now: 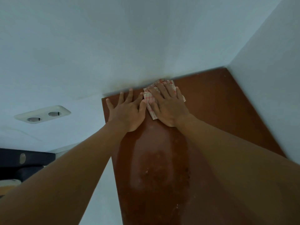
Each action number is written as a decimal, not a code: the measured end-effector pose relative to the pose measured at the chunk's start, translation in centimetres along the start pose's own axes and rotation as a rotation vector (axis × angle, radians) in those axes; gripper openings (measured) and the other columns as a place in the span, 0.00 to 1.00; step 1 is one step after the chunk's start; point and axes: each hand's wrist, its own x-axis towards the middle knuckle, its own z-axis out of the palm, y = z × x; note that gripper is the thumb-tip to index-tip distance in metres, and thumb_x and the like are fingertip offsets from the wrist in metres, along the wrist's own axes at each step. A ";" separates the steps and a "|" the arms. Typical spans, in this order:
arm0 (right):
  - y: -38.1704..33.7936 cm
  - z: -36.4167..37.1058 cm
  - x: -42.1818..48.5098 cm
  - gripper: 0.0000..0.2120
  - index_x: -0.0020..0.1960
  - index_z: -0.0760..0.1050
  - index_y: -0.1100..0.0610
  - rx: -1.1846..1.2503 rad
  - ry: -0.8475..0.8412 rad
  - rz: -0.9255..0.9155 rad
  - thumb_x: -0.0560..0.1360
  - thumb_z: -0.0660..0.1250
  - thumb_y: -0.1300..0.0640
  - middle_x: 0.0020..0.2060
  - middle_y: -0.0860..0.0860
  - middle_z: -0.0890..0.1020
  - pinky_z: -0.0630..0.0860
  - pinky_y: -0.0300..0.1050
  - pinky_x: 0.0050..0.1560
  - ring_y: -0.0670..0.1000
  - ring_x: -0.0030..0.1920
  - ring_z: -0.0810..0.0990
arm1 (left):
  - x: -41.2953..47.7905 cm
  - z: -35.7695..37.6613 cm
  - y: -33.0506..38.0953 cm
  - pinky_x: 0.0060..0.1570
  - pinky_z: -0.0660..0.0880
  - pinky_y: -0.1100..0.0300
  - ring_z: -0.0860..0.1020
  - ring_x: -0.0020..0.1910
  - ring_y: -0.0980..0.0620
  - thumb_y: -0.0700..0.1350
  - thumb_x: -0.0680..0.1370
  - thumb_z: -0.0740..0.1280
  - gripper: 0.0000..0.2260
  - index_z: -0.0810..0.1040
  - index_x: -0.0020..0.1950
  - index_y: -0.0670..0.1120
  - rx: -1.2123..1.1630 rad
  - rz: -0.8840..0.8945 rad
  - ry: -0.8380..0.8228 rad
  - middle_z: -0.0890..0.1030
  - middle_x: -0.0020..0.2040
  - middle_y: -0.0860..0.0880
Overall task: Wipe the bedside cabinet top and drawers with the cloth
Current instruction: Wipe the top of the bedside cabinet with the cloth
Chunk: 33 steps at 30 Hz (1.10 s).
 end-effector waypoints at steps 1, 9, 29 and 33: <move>0.0 0.1 -0.5 0.28 0.83 0.48 0.43 -0.004 0.001 -0.003 0.85 0.46 0.40 0.84 0.48 0.49 0.42 0.63 0.80 0.54 0.83 0.43 | 0.1 -0.2 0.1 0.73 0.38 0.28 0.43 0.82 0.44 0.62 0.83 0.39 0.26 0.49 0.82 0.62 0.013 -0.012 -0.015 0.45 0.84 0.52; 0.5 1.1 -7.3 0.30 0.83 0.51 0.44 -0.059 0.025 -0.014 0.82 0.45 0.39 0.83 0.48 0.53 0.47 0.65 0.80 0.55 0.83 0.47 | -0.6 -1.9 2.7 0.72 0.36 0.28 0.42 0.82 0.39 0.65 0.82 0.39 0.30 0.49 0.83 0.58 0.032 -0.121 -0.148 0.45 0.84 0.49; 1.9 4.5 -37.0 0.27 0.82 0.57 0.46 -0.030 0.049 0.001 0.85 0.49 0.41 0.82 0.50 0.58 0.56 0.63 0.79 0.55 0.83 0.52 | -22.8 8.5 8.4 0.76 0.43 0.31 0.46 0.83 0.42 0.65 0.82 0.39 0.30 0.55 0.82 0.56 0.009 -0.046 -0.038 0.53 0.84 0.51; 2.1 5.9 -42.9 0.22 0.79 0.66 0.51 0.047 0.166 -0.017 0.86 0.52 0.49 0.79 0.50 0.68 0.66 0.60 0.76 0.54 0.81 0.61 | -26.6 9.4 9.3 0.75 0.43 0.32 0.47 0.82 0.42 0.65 0.82 0.40 0.30 0.55 0.82 0.56 -0.035 -0.057 -0.032 0.54 0.84 0.51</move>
